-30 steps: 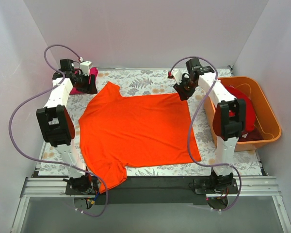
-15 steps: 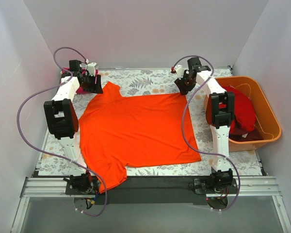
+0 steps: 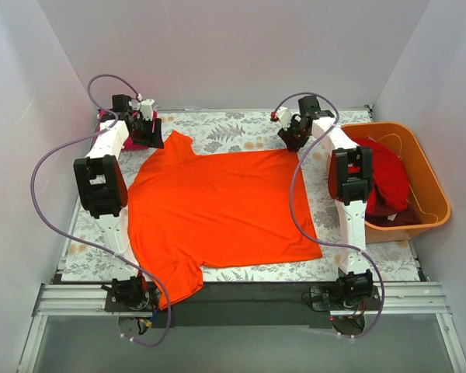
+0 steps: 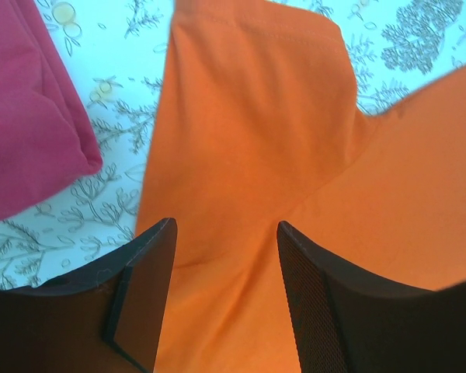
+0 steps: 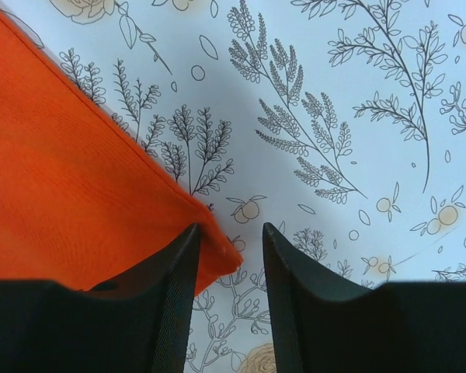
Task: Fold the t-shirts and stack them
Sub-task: Flatten the tshirt out
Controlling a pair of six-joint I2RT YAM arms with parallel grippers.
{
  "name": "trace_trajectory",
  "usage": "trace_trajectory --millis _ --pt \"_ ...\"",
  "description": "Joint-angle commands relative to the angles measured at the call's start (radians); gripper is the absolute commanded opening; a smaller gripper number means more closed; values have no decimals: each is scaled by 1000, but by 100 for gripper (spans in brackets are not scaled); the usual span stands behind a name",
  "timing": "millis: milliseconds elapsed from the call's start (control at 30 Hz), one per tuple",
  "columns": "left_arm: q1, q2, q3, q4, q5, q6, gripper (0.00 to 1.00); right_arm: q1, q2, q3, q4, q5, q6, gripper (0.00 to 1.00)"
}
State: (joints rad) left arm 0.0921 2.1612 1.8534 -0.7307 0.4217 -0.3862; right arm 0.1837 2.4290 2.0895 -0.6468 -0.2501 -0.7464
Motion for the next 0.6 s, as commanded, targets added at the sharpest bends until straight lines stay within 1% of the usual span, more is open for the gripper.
trace_trajectory --millis 0,67,100,133,167,200,233,267,367,400,567 --pt "-11 32 66 -25 -24 6 54 -4 18 -22 21 -2 -53 42" --pt "-14 46 73 -27 -31 7 54 -6 22 -28 19 -3 -57 37" --pt "-14 51 76 -24 -32 3 54 -6 21 -31 18 -9 -57 31" --pt "-15 60 79 -19 -35 -2 54 -9 21 -42 16 -17 -60 29" --pt "-15 65 84 -16 -38 -8 54 -9 16 -48 15 -31 -65 23" --pt "-18 71 87 -10 -37 -11 54 -7 5 -55 15 -38 -80 12" --pt "-22 78 98 -9 -40 -8 54 -9 2 -72 16 -46 -88 6" --pt "-28 91 101 -1 -47 -8 54 -7 -2 -78 16 -58 -93 1" --pt "-46 126 118 2 -101 7 53 -9 -13 -89 15 -72 -100 1" --pt "-51 132 119 5 -141 12 52 -9 -18 -88 15 -75 -100 1" --pt "-68 155 107 43 -250 23 51 -7 -25 -94 16 -75 -105 1"
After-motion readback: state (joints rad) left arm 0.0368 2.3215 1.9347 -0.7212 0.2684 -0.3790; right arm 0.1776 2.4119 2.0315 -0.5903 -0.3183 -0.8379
